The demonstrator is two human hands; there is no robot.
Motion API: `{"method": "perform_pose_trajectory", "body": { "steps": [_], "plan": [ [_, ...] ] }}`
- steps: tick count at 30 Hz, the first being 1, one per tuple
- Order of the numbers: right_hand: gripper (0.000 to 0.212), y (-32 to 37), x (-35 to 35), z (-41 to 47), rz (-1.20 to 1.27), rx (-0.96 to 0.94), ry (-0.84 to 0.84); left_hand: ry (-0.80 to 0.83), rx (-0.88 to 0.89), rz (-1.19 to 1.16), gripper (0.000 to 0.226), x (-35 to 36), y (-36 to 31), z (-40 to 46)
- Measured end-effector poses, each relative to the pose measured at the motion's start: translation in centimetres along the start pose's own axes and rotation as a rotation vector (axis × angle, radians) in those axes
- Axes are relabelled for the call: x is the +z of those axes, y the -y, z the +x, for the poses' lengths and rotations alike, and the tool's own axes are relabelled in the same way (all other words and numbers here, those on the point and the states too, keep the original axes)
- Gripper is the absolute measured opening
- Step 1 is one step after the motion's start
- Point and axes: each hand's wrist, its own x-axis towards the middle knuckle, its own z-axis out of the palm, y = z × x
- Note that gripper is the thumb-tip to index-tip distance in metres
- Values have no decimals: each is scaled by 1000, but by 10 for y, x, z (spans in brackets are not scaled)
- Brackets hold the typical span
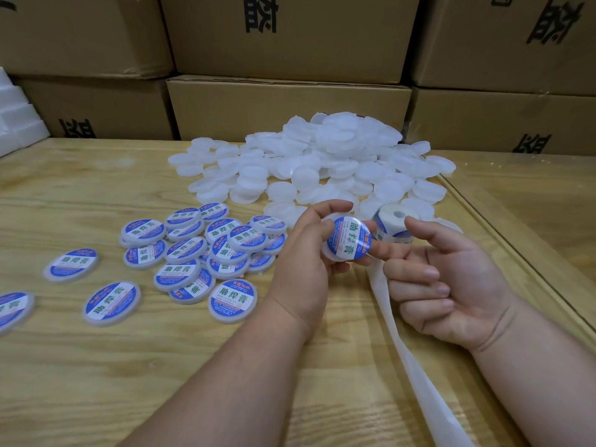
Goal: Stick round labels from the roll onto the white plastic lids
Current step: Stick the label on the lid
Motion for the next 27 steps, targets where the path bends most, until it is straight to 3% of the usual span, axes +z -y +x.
{"method": "perform_pose_trajectory", "body": {
  "steps": [27],
  "plan": [
    [51, -1, 1, 2, -7, -7, -18, 6, -7, 43, 27, 2, -3, -2]
  ]
}}
